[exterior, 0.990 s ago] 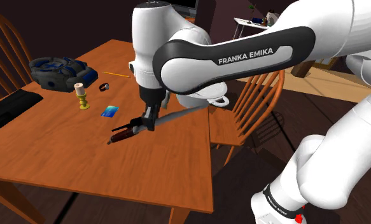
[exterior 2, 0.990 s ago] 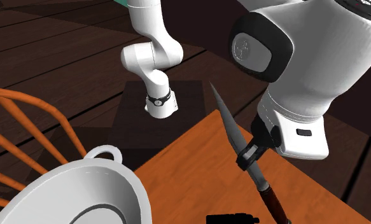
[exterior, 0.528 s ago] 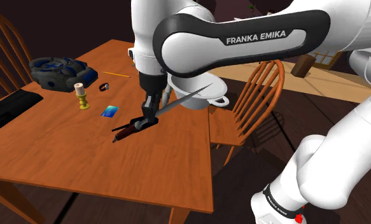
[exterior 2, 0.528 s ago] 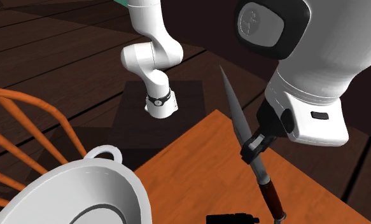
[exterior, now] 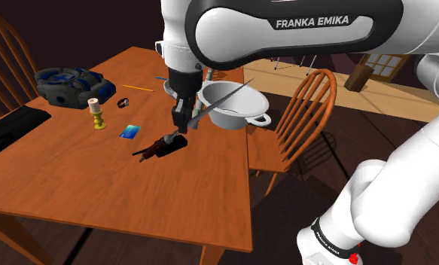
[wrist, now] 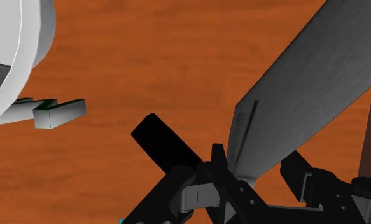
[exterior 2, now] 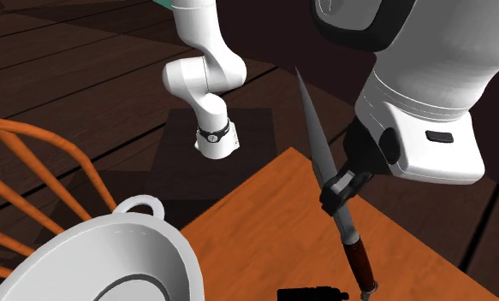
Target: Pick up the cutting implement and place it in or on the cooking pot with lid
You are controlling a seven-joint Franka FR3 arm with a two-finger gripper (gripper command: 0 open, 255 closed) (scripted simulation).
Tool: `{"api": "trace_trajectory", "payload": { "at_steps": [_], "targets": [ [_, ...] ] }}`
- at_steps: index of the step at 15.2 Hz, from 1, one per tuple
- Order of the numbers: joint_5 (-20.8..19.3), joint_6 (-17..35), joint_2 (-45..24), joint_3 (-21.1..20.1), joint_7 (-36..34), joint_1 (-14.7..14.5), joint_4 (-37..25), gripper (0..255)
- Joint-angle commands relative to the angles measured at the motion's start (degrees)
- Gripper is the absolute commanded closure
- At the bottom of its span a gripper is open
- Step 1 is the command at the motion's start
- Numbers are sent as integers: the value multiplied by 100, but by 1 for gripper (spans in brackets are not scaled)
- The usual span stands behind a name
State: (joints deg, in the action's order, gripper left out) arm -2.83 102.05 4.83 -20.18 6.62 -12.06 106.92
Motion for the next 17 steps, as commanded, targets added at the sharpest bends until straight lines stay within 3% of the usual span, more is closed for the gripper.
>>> {"api": "trace_trajectory", "payload": {
  "at_steps": [1, 9, 17],
  "targets": [
    [16, 7, 88, 146, 271, 117, 73, 255],
    [-13, 127, 215, 778, 1385, 609, 248, 255],
    [-93, 190, -30, 1373, 2439, 1095, 0, 255]
  ]
}}
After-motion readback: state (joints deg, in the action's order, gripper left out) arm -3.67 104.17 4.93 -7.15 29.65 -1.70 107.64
